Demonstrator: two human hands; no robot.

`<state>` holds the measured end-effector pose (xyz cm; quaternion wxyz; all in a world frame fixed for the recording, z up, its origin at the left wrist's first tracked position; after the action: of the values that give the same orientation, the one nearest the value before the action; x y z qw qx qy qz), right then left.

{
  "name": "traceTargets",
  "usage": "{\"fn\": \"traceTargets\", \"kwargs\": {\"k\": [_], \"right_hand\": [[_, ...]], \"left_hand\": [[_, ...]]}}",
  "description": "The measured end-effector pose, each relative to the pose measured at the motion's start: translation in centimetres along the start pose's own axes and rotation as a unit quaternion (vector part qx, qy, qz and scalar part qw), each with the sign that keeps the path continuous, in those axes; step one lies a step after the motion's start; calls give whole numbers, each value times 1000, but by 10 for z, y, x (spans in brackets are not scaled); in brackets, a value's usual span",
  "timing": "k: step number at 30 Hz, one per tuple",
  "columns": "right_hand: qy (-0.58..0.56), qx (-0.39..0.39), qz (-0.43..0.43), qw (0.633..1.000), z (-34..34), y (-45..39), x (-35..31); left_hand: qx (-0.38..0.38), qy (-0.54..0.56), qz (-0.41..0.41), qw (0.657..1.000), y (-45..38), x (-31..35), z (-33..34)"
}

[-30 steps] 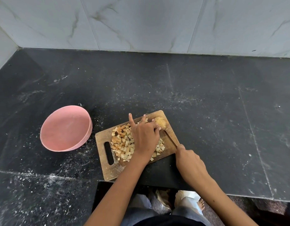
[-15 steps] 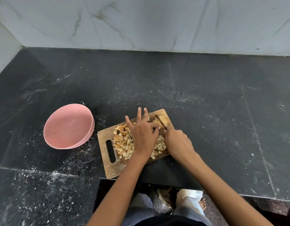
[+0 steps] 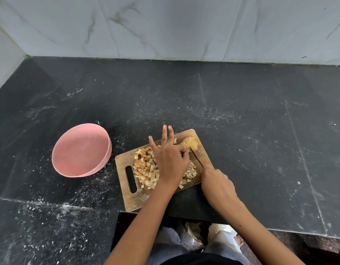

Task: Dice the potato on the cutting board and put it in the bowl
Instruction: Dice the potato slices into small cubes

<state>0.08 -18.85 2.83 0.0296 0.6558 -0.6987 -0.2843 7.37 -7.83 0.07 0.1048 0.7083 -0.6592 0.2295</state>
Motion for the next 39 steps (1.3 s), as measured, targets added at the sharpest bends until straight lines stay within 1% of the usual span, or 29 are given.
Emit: {"fn": "traceTargets", "kwargs": {"k": [3, 5, 8, 11, 13, 20, 23, 30, 34, 39], "right_hand": [[0, -17, 3, 1000, 3, 12, 9], [-13, -17, -12, 1000, 1, 17, 13], [-44, 11, -36, 998, -9, 17, 13], [-65, 49, -46, 996, -16, 3, 4], [-63, 61, -46, 995, -17, -8, -4], [-27, 48, -29, 998, -13, -29, -15], [-21, 34, -28, 999, -12, -27, -15], [-25, 18, -14, 999, -9, -12, -13], [-17, -11, -4, 1000, -3, -2, -7], [3, -24, 4, 1000, 5, 13, 3]], "left_hand": [[3, 3, -1, 1000, 1, 1, -1], [-1, 16, -6, 1000, 0, 0, -1], [-8, 42, -9, 999, -1, -4, -3], [-7, 41, -18, 999, -3, -5, -6], [-10, 39, -22, 999, -3, -4, -6], [-44, 43, -36, 997, -6, -5, -4], [-40, 55, -49, 996, -5, -6, -2], [-25, 72, -49, 996, -3, -5, -1], [-22, 73, -48, 996, -3, -7, 0], [-11, 66, -43, 997, -2, -6, 1]]}}
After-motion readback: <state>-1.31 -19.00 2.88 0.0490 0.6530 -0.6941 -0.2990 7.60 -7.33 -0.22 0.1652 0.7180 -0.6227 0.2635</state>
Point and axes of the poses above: each hand's wrist, its own y-axis away from the middle knuckle, its own z-axis out of the palm, x = y × z, the point moved 2 cm from there along -y, towards the middle knuckle, and after that the axes turned 14 degrees about -z, right-handed, at the moved point
